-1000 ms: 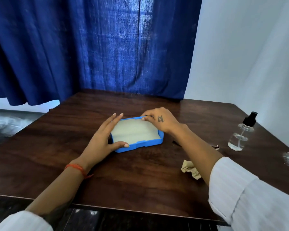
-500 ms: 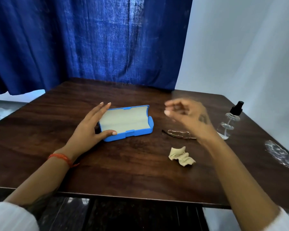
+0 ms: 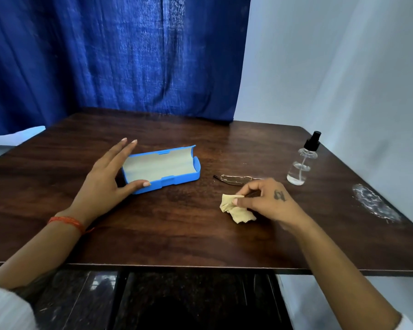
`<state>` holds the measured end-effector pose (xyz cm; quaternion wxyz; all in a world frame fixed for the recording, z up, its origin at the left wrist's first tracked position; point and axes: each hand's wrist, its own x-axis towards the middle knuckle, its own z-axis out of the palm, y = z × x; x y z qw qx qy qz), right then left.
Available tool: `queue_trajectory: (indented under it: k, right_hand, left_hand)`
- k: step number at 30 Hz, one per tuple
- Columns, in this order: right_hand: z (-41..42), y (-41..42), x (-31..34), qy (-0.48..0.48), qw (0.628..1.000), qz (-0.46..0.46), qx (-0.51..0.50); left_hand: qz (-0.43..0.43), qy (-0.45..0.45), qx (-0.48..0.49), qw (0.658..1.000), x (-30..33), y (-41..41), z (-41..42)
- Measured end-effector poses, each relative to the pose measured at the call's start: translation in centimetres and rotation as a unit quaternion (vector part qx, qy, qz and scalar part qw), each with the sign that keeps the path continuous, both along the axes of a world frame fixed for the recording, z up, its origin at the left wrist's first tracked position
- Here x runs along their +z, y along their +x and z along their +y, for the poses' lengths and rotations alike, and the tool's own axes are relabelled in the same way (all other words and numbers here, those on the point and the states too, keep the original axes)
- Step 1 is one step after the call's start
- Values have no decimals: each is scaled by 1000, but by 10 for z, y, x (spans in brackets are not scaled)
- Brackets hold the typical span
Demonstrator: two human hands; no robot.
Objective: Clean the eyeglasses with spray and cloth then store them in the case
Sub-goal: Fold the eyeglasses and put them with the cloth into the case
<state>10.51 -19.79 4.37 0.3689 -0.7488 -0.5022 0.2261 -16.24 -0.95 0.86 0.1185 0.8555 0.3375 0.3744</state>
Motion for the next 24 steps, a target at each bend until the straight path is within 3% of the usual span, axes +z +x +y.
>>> queue_trajectory:
  k: [4, 6, 8, 9, 11, 13, 16, 19, 24]
  right_hand:
    - [3, -7, 20, 17, 978, 206, -10]
    - [5, -16, 27, 29, 953, 303, 5]
    - [9, -25, 28, 50, 924, 378, 19]
    - [12, -30, 28, 60, 909, 412, 25]
    - [18, -41, 27, 82, 873, 479, 29]
    - [22, -49, 22, 101, 844, 526, 21]
    - [25, -53, 13, 102, 843, 527, 22]
    - [23, -55, 9, 71, 859, 504, 55]
    - [29, -66, 1, 50, 935, 352, 9]
  left_hand:
    - [-57, 192, 27, 979, 13, 6, -10]
    - [-114, 180, -11, 977, 18, 18, -27]
    - [-172, -9, -104, 980, 21, 35, -53]
    - [-187, -135, -152, 961, 23, 44, -65]
    - [-192, -352, -221, 889, 23, 57, -81]
    - [-186, -446, -238, 843, 23, 63, -89]
    - [-210, -477, -207, 828, 26, 63, -94]
    - [-182, -459, -171, 853, 28, 58, -91]
    - [-73, -412, -162, 894, 35, 52, -88]
